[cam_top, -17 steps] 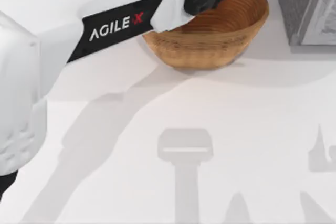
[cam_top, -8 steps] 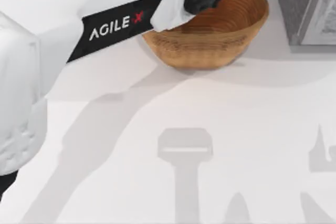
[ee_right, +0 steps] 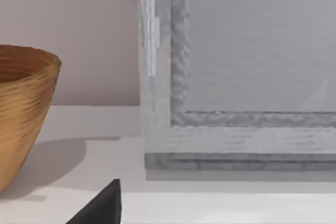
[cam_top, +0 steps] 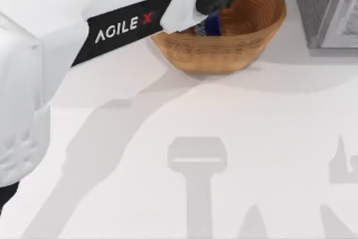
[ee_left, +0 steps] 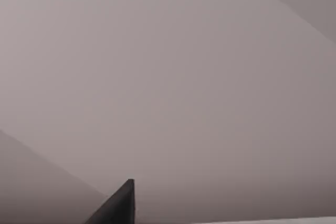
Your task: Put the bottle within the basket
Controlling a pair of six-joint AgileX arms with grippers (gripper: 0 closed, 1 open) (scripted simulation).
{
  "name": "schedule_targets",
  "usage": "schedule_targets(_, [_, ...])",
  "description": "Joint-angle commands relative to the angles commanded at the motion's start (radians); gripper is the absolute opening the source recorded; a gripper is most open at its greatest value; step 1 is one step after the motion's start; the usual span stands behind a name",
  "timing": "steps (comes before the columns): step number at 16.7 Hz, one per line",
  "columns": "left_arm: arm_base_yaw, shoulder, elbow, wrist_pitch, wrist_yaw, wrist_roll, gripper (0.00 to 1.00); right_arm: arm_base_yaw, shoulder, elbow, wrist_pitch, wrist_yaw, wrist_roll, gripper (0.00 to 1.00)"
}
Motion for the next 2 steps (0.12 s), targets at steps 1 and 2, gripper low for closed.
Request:
schedule_targets(1, [0.0, 0.0, 0.0, 0.0, 0.0, 0.0, 1.0, 0.0, 0.0, 0.0, 0.0, 0.0, 0.0, 1.0])
schedule_targets(2, [0.0, 0.0, 0.0, 0.0, 0.0, 0.0, 1.0, 0.0, 0.0, 0.0, 0.0, 0.0, 0.0, 1.0])
